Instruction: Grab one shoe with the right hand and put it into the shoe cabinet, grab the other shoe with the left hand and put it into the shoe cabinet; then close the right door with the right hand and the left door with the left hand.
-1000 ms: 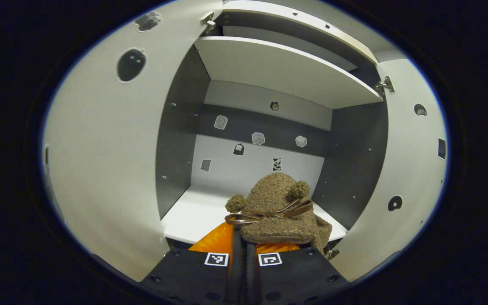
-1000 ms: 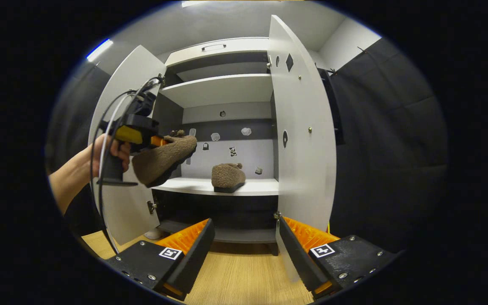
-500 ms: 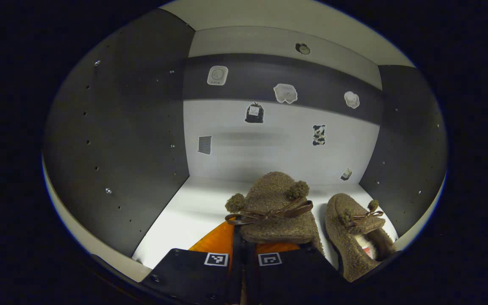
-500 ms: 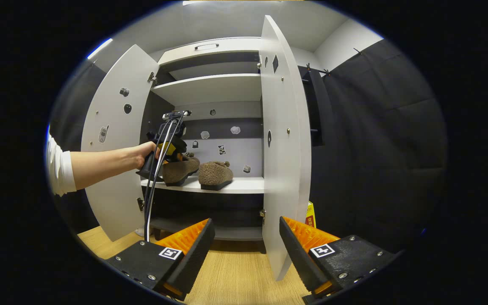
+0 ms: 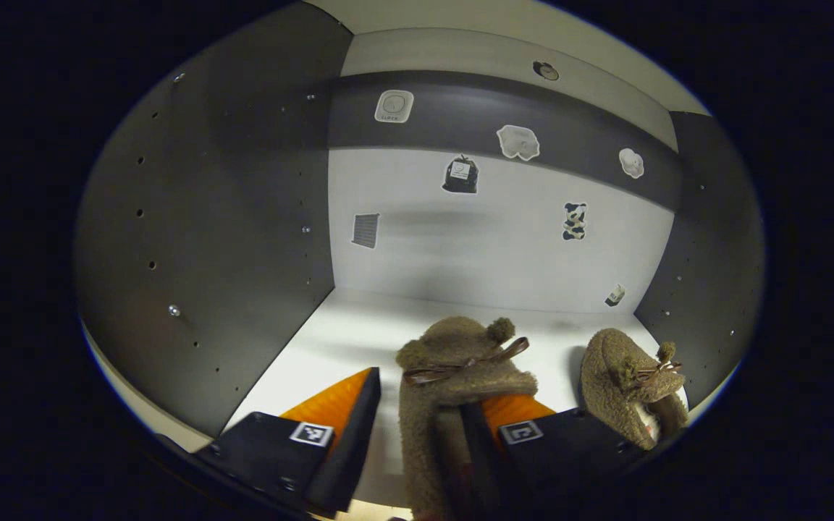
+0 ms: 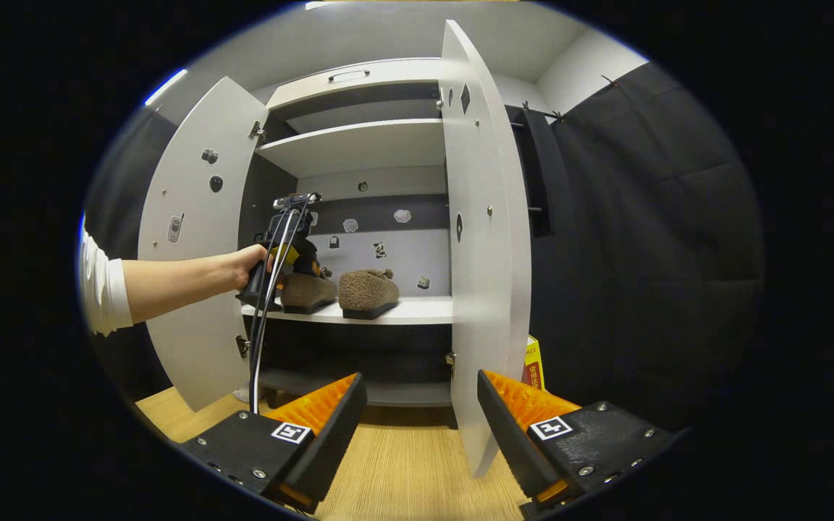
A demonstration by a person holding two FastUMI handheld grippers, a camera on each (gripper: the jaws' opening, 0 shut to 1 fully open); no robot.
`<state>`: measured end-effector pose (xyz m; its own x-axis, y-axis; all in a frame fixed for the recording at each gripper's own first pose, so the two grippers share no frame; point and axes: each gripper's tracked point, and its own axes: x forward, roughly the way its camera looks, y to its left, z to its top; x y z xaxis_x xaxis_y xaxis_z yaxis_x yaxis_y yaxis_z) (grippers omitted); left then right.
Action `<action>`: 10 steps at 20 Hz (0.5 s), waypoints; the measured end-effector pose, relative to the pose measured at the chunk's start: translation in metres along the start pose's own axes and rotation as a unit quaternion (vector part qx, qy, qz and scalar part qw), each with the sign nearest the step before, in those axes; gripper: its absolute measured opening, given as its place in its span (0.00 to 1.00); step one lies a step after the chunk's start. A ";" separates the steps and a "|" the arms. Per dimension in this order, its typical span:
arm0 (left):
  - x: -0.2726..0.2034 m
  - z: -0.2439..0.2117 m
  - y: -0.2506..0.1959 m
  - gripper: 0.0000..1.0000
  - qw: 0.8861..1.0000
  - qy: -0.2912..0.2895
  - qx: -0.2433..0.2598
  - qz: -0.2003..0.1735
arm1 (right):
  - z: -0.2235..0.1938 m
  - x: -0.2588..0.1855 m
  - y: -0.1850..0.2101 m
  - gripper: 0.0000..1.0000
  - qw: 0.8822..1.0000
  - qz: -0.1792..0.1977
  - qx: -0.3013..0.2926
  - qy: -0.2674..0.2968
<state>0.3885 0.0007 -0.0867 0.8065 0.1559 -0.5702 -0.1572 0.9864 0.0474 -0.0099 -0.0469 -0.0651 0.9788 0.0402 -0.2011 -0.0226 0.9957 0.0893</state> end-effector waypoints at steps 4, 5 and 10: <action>-0.019 -0.002 0.003 0.96 1.000 -0.002 -0.024 -0.009 | -0.002 0.002 0.004 0.94 1.000 0.008 0.004 0.001; -0.026 0.000 0.003 0.99 1.000 -0.010 -0.023 -0.013 | -0.002 0.002 0.007 0.94 1.000 0.011 0.006 0.002; -0.095 0.036 -0.002 0.97 0.992 -0.116 -0.015 -0.051 | -0.003 0.005 0.014 0.94 1.000 0.022 0.014 0.002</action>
<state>0.3326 -0.0143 -0.0032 0.9277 0.0656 -0.3675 -0.0817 0.9962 -0.0285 -0.0062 -0.0321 -0.0680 0.9760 0.0848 -0.2008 -0.0602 0.9903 0.1255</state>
